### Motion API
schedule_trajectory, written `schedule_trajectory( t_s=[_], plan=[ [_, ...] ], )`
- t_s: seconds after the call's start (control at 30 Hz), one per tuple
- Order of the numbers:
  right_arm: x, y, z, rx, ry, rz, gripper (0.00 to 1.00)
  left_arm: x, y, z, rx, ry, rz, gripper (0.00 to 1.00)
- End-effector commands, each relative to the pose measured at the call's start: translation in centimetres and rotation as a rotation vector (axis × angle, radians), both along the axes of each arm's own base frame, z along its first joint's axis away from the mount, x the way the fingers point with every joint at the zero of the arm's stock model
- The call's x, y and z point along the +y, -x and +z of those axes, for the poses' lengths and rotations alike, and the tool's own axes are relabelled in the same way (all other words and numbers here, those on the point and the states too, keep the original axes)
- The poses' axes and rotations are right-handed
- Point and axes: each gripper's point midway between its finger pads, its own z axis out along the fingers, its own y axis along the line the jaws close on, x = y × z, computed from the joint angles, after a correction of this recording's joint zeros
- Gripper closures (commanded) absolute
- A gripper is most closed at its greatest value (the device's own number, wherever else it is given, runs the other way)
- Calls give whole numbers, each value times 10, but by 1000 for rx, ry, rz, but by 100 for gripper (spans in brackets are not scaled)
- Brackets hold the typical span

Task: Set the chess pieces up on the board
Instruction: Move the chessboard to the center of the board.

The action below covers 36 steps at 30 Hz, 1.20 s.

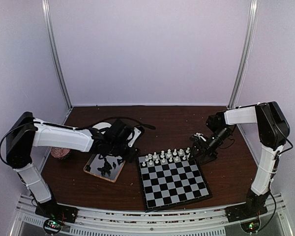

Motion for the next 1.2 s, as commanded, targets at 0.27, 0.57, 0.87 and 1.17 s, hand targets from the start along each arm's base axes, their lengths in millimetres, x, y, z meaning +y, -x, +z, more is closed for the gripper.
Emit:
schedule_trajectory(
  t_s=[0.27,0.57,0.87,1.17],
  plan=[
    [-5,0,-2,-3,10,-2,0,36,50,-24,165,-45,46,51],
    [-7,7,-8,13,21,6,4,11,51,-46,216,-16,-24,58],
    [-5,2,-10,21,14,4,6,-19,27,-45,162,1,-68,58],
    [-6,-6,-9,13,10,-10,7,-31,3,-40,135,23,-58,56]
  ],
)
